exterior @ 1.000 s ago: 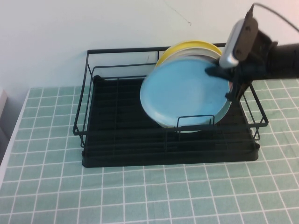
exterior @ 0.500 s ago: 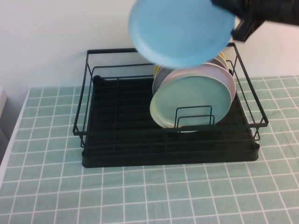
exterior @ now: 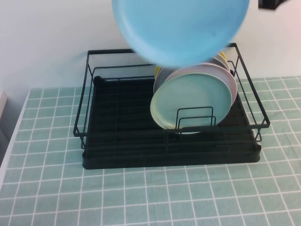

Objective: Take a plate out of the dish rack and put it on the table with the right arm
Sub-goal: Place the plate from the table

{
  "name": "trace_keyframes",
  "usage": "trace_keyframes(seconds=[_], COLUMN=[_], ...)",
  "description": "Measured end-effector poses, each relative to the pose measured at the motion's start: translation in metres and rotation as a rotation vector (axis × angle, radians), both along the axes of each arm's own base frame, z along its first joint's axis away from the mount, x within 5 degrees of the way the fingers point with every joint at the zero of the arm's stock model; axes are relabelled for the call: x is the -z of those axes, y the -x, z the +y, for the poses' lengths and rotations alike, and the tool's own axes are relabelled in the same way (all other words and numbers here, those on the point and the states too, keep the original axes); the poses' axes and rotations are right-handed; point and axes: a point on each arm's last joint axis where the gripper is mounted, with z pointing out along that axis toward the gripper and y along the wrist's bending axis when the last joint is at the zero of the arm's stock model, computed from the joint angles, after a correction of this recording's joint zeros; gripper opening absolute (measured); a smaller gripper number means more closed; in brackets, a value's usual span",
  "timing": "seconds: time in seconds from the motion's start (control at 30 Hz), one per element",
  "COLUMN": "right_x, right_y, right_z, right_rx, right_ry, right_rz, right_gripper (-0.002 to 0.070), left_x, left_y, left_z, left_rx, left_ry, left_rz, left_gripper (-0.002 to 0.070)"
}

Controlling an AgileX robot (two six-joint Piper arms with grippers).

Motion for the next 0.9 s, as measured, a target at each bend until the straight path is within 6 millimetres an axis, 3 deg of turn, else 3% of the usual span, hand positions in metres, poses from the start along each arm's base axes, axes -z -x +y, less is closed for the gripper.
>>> trace_keyframes(seconds=[0.33,0.5,0.73,0.9], right_x=[0.05,0.095,0.18,0.216], right_y=[0.023,0.032,0.043,0.039], right_z=[-0.012,-0.022,-0.029,-0.029], right_rx=[-0.035,0.013,0.148,0.264], right_ry=[0.35,0.454,0.415,0.292], right_rz=[0.542,0.779,0.905,0.947], right_gripper=[0.0073,0.0073,0.0073,0.0073], left_x=[0.0,0.0,0.0,0.0], left_y=[0.0,0.0,0.0,0.0], left_z=[0.0,0.0,0.0,0.0], left_rx=[0.0,0.0,0.0,0.0], left_ry=[0.0,0.0,0.0,0.0], left_rz=[0.0,0.0,0.0,0.0], left_gripper=[-0.0003,-0.0003,-0.0003,-0.0003])
